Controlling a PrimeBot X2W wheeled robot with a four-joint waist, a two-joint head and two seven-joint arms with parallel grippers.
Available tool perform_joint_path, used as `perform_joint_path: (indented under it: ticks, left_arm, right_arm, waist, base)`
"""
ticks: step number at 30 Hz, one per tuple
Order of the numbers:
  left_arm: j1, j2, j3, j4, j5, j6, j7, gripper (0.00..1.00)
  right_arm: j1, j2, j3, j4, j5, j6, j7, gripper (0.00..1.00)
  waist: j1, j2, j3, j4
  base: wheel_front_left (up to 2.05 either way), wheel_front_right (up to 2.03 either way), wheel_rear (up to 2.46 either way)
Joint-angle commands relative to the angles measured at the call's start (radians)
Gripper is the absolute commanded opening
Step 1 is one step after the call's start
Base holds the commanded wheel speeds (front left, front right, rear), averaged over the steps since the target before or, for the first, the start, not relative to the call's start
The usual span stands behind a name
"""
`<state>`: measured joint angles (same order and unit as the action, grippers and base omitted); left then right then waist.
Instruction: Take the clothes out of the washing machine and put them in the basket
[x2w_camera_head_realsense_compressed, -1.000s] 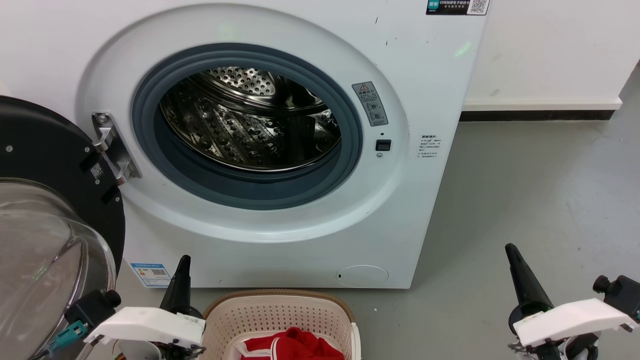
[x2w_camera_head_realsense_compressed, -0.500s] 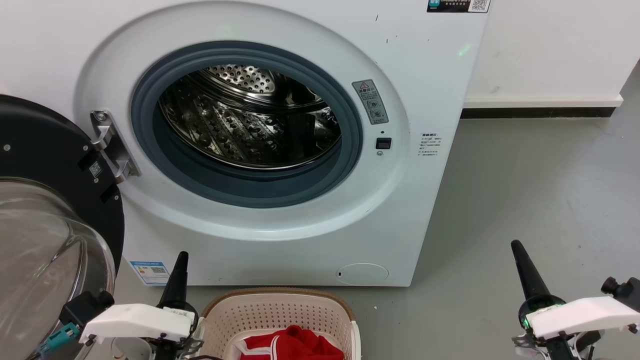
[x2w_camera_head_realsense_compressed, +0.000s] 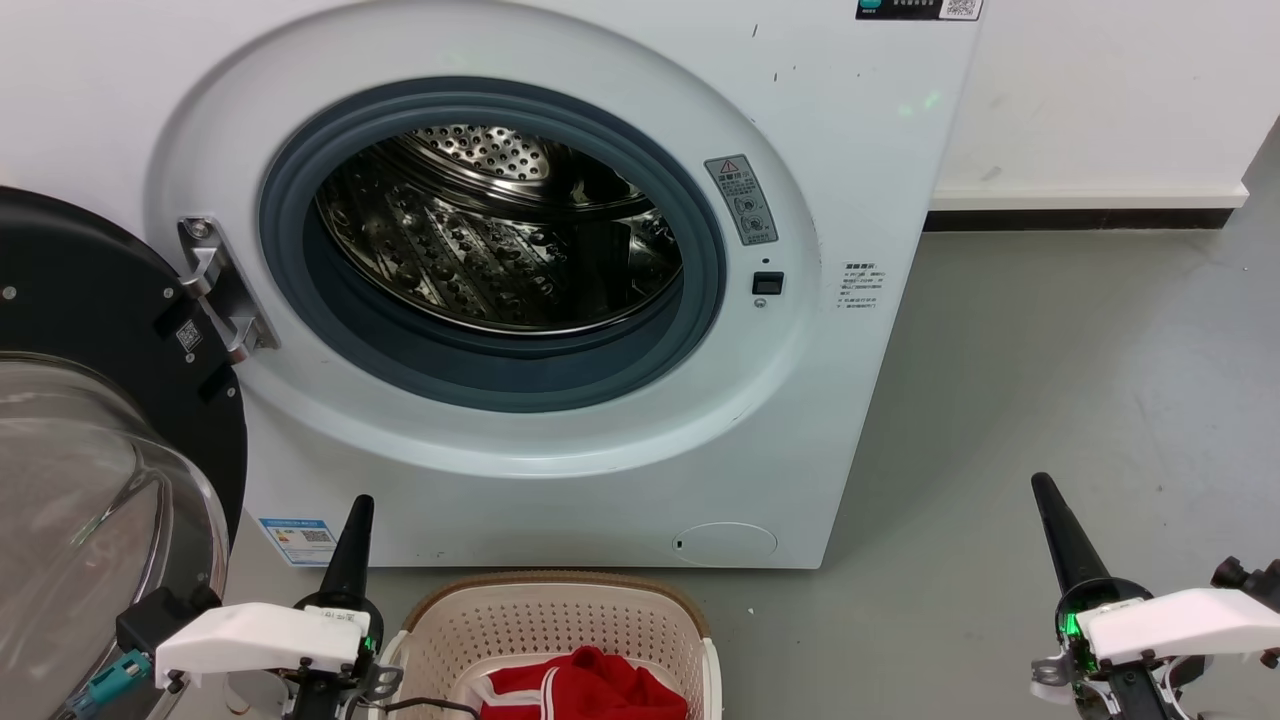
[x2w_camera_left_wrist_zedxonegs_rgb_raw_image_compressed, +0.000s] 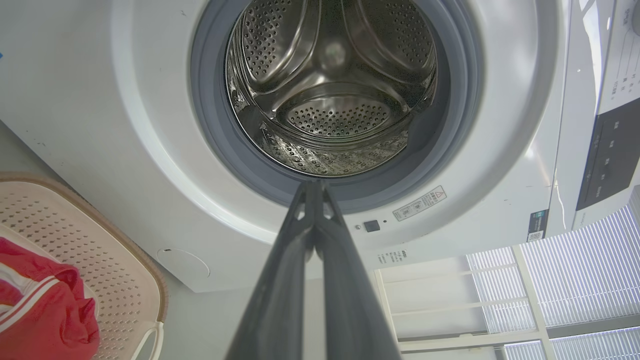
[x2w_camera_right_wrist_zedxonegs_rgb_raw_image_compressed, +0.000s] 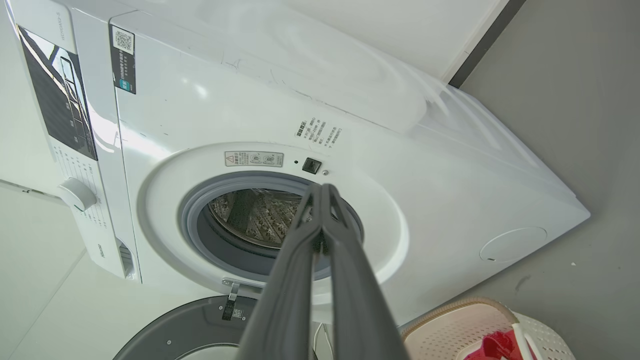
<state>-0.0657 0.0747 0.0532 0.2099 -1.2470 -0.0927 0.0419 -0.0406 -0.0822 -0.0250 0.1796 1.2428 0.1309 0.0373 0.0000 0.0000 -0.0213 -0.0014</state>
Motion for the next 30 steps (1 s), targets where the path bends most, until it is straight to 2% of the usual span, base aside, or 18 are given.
perform_joint_path:
  ticks: [1,30]
  left_arm:
    - [-0.021,-0.003,0.007,-0.003,-0.022,-0.005,0.006,0.00]
    - [-0.041,-0.018,0.046,0.025,-0.259,-0.031,0.053,0.00]
  right_arm:
    - [-0.027,-0.004,-0.005,0.000,0.026,0.000,0.004,0.00]
    - [-0.057,0.002,-0.037,0.044,0.285,0.000,0.032,0.00]
  waist:
    - [0.0000,0.0000,0.001,0.000]
    - [0.0000,0.0000,0.016,0.001]
  base:
    - [0.00,0.00,0.00]
    - [0.00,0.00,0.00]
